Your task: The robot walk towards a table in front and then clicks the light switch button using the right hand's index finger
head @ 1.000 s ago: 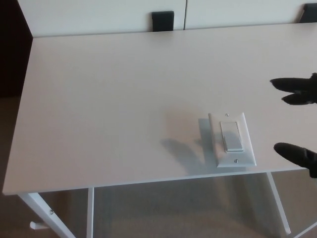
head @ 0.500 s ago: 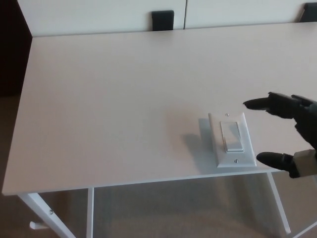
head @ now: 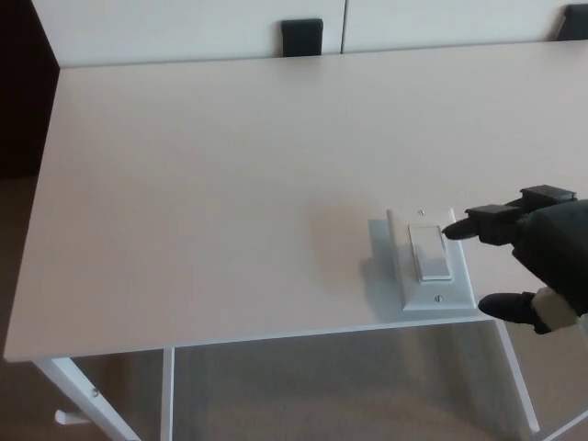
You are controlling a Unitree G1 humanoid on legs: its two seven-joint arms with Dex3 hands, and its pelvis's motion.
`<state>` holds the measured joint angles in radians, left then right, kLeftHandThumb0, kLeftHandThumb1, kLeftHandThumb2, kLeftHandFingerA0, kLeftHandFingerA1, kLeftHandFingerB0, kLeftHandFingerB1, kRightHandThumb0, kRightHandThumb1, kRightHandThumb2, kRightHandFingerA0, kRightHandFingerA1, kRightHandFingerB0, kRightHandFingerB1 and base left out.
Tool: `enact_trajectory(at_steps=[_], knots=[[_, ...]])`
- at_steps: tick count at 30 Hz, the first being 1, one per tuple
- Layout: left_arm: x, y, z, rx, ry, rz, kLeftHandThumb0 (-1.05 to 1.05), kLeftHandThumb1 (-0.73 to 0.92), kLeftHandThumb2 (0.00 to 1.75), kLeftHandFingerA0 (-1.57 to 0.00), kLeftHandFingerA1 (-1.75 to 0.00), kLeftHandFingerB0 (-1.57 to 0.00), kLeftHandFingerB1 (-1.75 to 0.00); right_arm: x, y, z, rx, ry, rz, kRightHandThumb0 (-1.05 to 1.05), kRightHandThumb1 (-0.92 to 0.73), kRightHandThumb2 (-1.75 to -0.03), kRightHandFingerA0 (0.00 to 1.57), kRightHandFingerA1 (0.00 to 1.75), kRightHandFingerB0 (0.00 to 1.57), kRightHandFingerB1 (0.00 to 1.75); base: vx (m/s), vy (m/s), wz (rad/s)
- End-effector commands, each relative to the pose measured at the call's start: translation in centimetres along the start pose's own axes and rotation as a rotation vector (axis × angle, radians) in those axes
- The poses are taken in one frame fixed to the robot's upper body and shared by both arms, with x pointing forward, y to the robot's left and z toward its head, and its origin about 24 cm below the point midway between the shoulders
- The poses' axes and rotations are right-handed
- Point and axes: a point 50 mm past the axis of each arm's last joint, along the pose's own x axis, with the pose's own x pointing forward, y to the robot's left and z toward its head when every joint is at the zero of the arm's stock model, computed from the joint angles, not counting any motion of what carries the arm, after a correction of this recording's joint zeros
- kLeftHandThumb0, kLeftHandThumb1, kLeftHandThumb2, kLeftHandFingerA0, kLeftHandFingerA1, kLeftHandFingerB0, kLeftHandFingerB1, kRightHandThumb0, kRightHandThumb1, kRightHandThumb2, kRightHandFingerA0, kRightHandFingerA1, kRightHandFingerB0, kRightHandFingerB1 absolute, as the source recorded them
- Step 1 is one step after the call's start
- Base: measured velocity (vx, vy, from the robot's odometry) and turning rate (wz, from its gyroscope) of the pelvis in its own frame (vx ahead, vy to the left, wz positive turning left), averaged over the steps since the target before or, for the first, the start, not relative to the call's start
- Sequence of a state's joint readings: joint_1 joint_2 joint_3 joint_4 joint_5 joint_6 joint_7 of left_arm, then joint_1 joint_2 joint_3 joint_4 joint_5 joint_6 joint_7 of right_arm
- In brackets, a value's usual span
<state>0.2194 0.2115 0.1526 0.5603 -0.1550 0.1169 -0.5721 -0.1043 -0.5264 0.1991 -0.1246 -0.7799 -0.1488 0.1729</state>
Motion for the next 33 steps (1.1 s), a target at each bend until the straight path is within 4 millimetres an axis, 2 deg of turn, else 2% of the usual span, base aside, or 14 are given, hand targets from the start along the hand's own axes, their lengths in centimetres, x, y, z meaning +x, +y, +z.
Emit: enact_trajectory(at_steps=[1,2,7,10,23,33], knots=[[-0.8,1.2,0.0,-0.032,0.034,0.002,-0.17,0.56,0.56,-0.48,-0.42,-0.35,-0.36,-0.2,-0.8,0.3,-0.248,-0.036,-0.048,-0.75,-0.6,-0.59,0.39,0.53,0.52,0.41,0.0,0.0,0.0],[-0.8,1.2,0.1,-0.022,0.034,-0.004,-0.19,0.56,0.56,-0.47,-0.42,-0.35,-0.36,-0.2,-0.9,0.5,-0.242,-0.049,-0.063,-0.74,-0.59,-0.59,0.44,0.5,0.55,0.39,0.0,0.0,0.0],[-0.6,1.2,0.2,-0.022,0.034,-0.005,-0.18,0.55,0.56,-0.5,-0.43,-0.37,-0.36,-0.3,-1.4,1.5,-0.261,-0.082,-0.092,-0.74,-0.59,-0.58,0.47,0.47,0.55,0.37,0.0,0.0,0.0],[-0.8,1.3,0.1,-0.027,0.037,0.002,-0.17,0.54,0.55,-0.5,-0.43,-0.38,-0.37,-0.4,-1.2,2.2,-0.27,-0.114,-0.091,-0.75,-0.6,-0.59,0.43,0.5,0.54,0.37,0.0,0.0,0.0],[-0.7,1.2,0.3,-0.019,0.043,-0.005,-0.18,0.55,0.56,-0.49,-0.42,-0.37,-0.36,0.2,-0.4,1.8,-0.327,-0.109,-0.043,-0.74,-0.6,-0.59,0.46,0.44,0.57,0.37,0.0,0.0,0.0],[-0.6,1.2,0.5,-0.018,0.038,-0.007,-0.21,0.5,0.6,-0.49,-0.45,-0.36,-0.4,0.6,0.4,1.6,-0.344,-0.112,-0.028,-0.76,-0.59,-0.59,0.47,0.45,0.59,0.37,0.0,0.0,0.0]])
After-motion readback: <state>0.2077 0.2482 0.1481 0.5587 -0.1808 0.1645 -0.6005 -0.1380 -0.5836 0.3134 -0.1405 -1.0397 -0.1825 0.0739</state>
